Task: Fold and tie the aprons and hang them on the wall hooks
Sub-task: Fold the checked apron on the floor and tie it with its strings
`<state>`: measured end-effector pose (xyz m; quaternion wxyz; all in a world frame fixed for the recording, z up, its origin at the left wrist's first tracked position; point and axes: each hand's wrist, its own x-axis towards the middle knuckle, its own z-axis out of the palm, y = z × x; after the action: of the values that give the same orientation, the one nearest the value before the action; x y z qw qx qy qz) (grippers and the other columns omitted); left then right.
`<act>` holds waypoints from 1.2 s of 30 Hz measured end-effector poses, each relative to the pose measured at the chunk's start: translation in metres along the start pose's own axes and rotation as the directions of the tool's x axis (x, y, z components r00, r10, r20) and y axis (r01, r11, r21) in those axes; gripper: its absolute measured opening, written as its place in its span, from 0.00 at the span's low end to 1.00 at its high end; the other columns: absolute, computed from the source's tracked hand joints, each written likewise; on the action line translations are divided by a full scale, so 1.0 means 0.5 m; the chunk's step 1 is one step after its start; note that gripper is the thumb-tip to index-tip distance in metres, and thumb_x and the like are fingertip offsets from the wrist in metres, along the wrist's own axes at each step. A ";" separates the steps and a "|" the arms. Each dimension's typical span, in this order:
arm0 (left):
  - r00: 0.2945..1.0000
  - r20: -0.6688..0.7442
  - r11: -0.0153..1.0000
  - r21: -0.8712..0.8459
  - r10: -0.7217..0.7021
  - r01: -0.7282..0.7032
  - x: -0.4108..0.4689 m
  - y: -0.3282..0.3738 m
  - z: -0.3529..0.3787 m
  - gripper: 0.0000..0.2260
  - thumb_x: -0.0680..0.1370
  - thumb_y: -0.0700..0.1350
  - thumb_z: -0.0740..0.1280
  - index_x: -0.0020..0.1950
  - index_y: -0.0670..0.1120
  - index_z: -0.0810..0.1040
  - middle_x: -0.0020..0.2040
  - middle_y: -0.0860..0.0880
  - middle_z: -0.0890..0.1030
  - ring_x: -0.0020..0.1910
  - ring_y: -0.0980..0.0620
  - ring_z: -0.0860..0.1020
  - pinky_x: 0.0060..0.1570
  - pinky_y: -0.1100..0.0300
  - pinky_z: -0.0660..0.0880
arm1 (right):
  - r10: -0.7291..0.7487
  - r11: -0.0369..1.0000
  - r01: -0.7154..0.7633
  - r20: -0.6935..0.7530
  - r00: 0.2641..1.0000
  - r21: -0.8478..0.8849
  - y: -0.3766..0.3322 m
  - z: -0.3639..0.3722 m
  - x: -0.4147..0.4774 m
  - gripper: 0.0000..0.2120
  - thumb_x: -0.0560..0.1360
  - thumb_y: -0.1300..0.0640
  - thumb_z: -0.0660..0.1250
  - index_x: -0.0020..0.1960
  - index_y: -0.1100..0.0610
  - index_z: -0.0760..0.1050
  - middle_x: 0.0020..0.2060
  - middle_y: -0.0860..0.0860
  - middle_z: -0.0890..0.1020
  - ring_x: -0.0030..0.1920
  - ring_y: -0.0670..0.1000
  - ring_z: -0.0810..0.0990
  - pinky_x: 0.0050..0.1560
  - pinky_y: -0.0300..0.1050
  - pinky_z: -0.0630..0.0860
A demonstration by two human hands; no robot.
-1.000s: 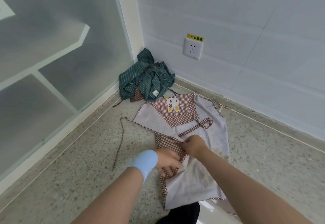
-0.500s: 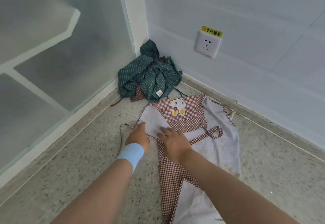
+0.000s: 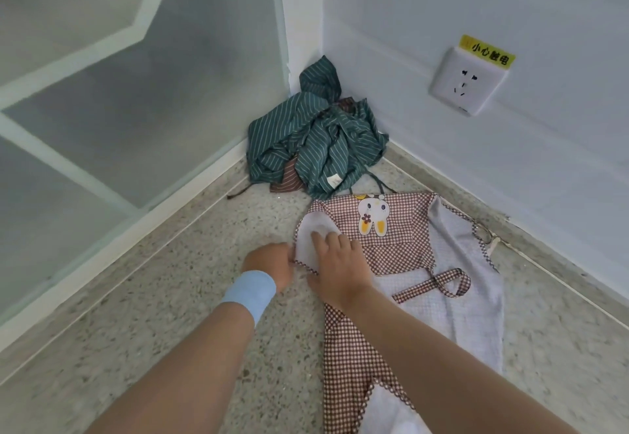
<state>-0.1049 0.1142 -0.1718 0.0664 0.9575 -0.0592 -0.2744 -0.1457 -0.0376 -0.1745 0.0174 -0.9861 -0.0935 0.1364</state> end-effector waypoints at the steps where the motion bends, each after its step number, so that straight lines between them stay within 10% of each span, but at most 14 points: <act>1: 0.998 0.003 0.996 -0.073 0.059 -0.058 -0.005 0.007 -0.013 0.09 0.81 0.48 0.57 0.53 0.50 0.77 0.47 0.49 0.81 0.43 0.49 0.78 0.41 0.57 0.73 | -0.012 0.999 0.013 -0.031 0.999 0.031 -0.006 -0.002 0.008 0.40 0.76 0.37 0.60 0.79 0.56 0.52 0.65 0.56 0.70 0.63 0.58 0.71 0.64 0.55 0.69; 8: 0.980 0.058 0.856 -0.499 0.191 -0.138 -0.026 0.046 -0.107 0.05 0.81 0.52 0.59 0.51 0.54 0.73 0.36 0.52 0.84 0.30 0.51 0.73 0.35 0.57 0.71 | 0.159 0.908 -0.094 -0.129 0.979 0.407 0.047 -0.034 0.023 0.14 0.79 0.59 0.64 0.62 0.49 0.78 0.49 0.48 0.82 0.43 0.50 0.81 0.42 0.44 0.79; 12: 0.965 0.163 0.909 -0.397 0.207 -0.128 -0.014 0.061 -0.128 0.16 0.76 0.54 0.69 0.61 0.54 0.73 0.51 0.53 0.83 0.43 0.55 0.78 0.48 0.57 0.76 | 0.466 0.643 -0.335 -0.005 0.885 0.689 0.153 -0.076 0.017 0.15 0.79 0.60 0.61 0.61 0.50 0.79 0.41 0.48 0.83 0.34 0.48 0.79 0.32 0.42 0.75; 17: 0.950 -0.256 0.848 -0.450 0.177 -0.280 0.011 0.114 -0.116 0.20 0.78 0.45 0.65 0.70 0.54 0.69 0.66 0.56 0.74 0.62 0.54 0.75 0.63 0.57 0.71 | 0.555 0.552 -0.577 0.252 0.793 0.601 0.278 -0.078 0.014 0.24 0.78 0.58 0.61 0.74 0.54 0.67 0.70 0.59 0.73 0.60 0.58 0.79 0.57 0.50 0.78; 20: 0.928 -0.256 0.892 -0.298 0.270 -0.342 0.034 0.153 -0.089 0.17 0.80 0.39 0.60 0.68 0.51 0.73 0.67 0.52 0.74 0.61 0.51 0.76 0.63 0.56 0.73 | 0.593 0.617 -0.585 0.178 0.785 0.527 0.287 -0.064 0.003 0.36 0.74 0.57 0.65 0.79 0.55 0.54 0.79 0.59 0.55 0.74 0.63 0.65 0.71 0.60 0.67; 24: 0.919 -0.050 0.911 -0.122 0.390 -0.393 0.078 0.175 -0.048 0.21 0.81 0.40 0.57 0.74 0.52 0.68 0.74 0.51 0.69 0.69 0.49 0.70 0.68 0.53 0.69 | 0.255 0.933 -0.193 -0.178 0.950 0.305 0.258 -0.049 0.001 0.30 0.71 0.61 0.62 0.74 0.51 0.67 0.70 0.53 0.71 0.71 0.60 0.68 0.73 0.56 0.63; 28: 0.931 0.145 0.915 0.188 0.334 -0.358 0.107 0.161 -0.036 0.27 0.82 0.46 0.58 0.80 0.54 0.54 0.80 0.52 0.55 0.77 0.47 0.58 0.73 0.47 0.61 | 0.080 0.995 -0.081 0.024 0.997 0.061 0.250 -0.014 0.032 0.23 0.79 0.52 0.60 0.74 0.52 0.67 0.68 0.53 0.75 0.66 0.57 0.73 0.67 0.55 0.68; 31: 0.956 0.044 0.929 0.225 0.291 -0.294 0.122 0.146 -0.043 0.27 0.81 0.46 0.59 0.79 0.53 0.55 0.78 0.48 0.61 0.73 0.44 0.64 0.68 0.48 0.68 | 0.123 0.992 -0.123 0.004 0.992 -0.039 0.264 -0.013 0.054 0.11 0.80 0.52 0.61 0.59 0.50 0.78 0.56 0.51 0.82 0.56 0.54 0.78 0.62 0.52 0.72; 36: 0.932 -0.168 0.947 0.042 0.322 -0.319 0.133 0.145 -0.056 0.28 0.78 0.50 0.66 0.76 0.55 0.61 0.70 0.51 0.68 0.59 0.49 0.76 0.50 0.54 0.78 | 0.190 0.901 -0.155 -0.048 0.981 0.404 0.293 -0.035 0.069 0.09 0.78 0.53 0.63 0.45 0.50 0.83 0.43 0.46 0.84 0.46 0.49 0.79 0.56 0.48 0.78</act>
<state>-0.0395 0.0358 -0.1709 0.1085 0.9556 -0.2104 -0.1755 -0.0821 -0.1751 -0.1757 0.2096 -0.9712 0.0249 0.1107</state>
